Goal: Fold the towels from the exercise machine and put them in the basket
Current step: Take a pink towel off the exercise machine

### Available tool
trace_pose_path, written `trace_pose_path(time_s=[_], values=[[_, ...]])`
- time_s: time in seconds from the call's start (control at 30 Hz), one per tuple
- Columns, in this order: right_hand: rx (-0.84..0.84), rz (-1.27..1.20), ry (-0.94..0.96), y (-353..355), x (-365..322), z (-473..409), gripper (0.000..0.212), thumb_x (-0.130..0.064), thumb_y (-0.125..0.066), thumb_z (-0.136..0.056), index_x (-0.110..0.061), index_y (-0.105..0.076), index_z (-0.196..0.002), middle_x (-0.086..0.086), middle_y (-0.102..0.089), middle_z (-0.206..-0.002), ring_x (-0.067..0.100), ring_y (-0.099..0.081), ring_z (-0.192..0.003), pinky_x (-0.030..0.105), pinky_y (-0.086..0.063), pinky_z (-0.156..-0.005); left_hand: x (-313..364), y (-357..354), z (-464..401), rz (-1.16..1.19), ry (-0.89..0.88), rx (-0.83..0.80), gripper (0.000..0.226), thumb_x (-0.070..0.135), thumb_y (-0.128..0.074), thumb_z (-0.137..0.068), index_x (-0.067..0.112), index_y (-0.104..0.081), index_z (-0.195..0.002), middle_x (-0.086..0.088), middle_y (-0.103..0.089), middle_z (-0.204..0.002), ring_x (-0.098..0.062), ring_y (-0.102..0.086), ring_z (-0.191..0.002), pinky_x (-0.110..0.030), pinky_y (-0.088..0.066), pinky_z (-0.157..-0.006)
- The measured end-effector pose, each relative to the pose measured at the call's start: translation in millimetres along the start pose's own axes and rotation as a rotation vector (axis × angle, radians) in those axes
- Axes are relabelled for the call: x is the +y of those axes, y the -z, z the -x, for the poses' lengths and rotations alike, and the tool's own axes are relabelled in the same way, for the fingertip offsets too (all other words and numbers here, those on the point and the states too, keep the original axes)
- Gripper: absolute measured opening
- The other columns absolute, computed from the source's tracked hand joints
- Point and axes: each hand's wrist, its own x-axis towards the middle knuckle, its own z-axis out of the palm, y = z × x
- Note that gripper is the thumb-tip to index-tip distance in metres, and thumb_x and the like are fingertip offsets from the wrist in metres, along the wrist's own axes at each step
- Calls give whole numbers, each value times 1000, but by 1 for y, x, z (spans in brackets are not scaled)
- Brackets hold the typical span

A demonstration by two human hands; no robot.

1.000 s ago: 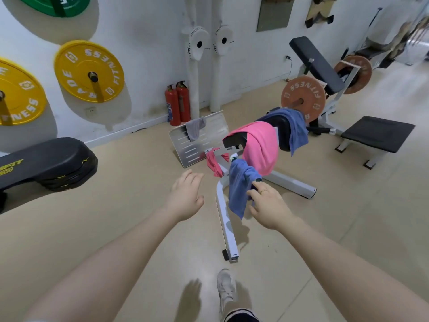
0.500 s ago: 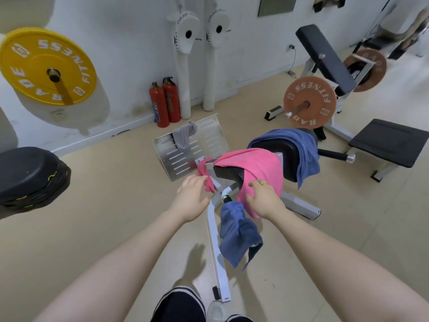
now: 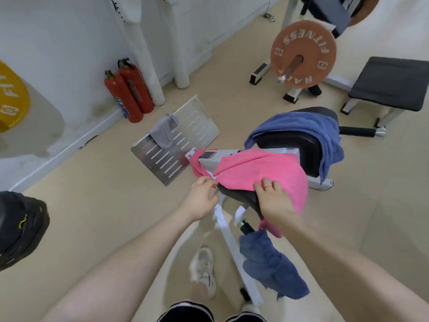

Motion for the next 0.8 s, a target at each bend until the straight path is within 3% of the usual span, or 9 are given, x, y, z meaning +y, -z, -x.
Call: trace_pose_path(time_s=[0.1, 0.2, 0.27, 0.33, 0.47, 0.6, 0.67, 0.7, 0.8], values=[[131, 0, -16, 0, -4, -9, 46, -16, -57, -88, -9, -37, -128, 11, -41, -130, 30, -43, -114, 37, -40, -85, -10, 11, -16, -13, -2, -35, 44, 12, -45, -91, 9, -40, -135, -8, -34, -143, -22, -31, -134, -24, -24, -106], [224, 3, -51, 1, -6, -16, 37, -16, -69, -77, -6, -51, -107, 12, -56, -108, 29, -54, -98, 36, -43, -79, -16, 14, -21, -29, -19, -61, 45, 13, -43, -92, 10, -38, -136, -5, -34, -143, -21, -33, -132, -25, -27, -105], [237, -39, -76, 2, -11, -17, 27, -16, -63, -79, -5, -55, -103, 13, -60, -104, 31, -54, -97, 36, -42, -79, -18, 15, -17, -15, -38, -55, 46, 12, -43, -92, 11, -37, -137, -4, -34, -143, -21, -37, -130, -20, -27, -100], [169, -249, -48, 6, -22, -11, 27, -11, -48, -85, -3, -53, -110, 14, -59, -111, 32, -51, -103, 37, -39, -82, -19, 13, -7, 19, -66, -35, 48, 10, -44, -92, 11, -34, -138, -4, -36, -142, -19, -37, -129, -15, -25, -92], [220, -718, 152, 30, -53, 13, 21, -7, -48, -88, -2, -57, -106, 13, -61, -100, 24, -54, -91, 30, -32, -70, -23, 11, 25, 117, -108, 32, 49, 10, -47, -92, 12, -33, -139, -4, -39, -140, -15, -38, -127, -8, -24, -87], [-3, -1061, 354, 63, -97, 49, 14, -9, -49, -91, -18, -60, -93, -2, -58, -76, -3, -53, -62, 23, -42, -67, -36, 9, 77, 254, -116, 181, 41, 16, -53, -92, 15, -43, -131, 1, -50, -129, -8, -42, -119, -12, -28, -93], [-131, -1165, 425, 72, -118, 65, 12, -14, -52, -90, -19, -62, -92, 1, -61, -77, 2, -57, -65, 22, -45, -72, -48, 13, 108, 399, -78, 290, 24, 13, -53, -92, 21, -53, -114, 7, -58, -112, -2, -51, -105, -17, -33, -90], [-204, -1234, 457, 75, -130, 72, 13, -11, -51, -91, -19, -62, -92, 1, -61, -75, 2, -58, -63, 19, -48, -68, -55, 16, 124, 485, -43, 348, 16, 12, -53, -92, 24, -55, -102, 10, -61, -101, 3, -55, -94, -20, -37, -87], [-349, -1271, 540, 83, -171, 85, 17, -4, -49, -93, -18, -57, -95, -1, -52, -69, 6, -53, -56, 14, -43, -56, -78, 30, 175, 690, 81, 511, 23, 8, -51, -92, 26, -56, -78, 8, -59, -73, 6, -50, -59, -23, -40, -68]])
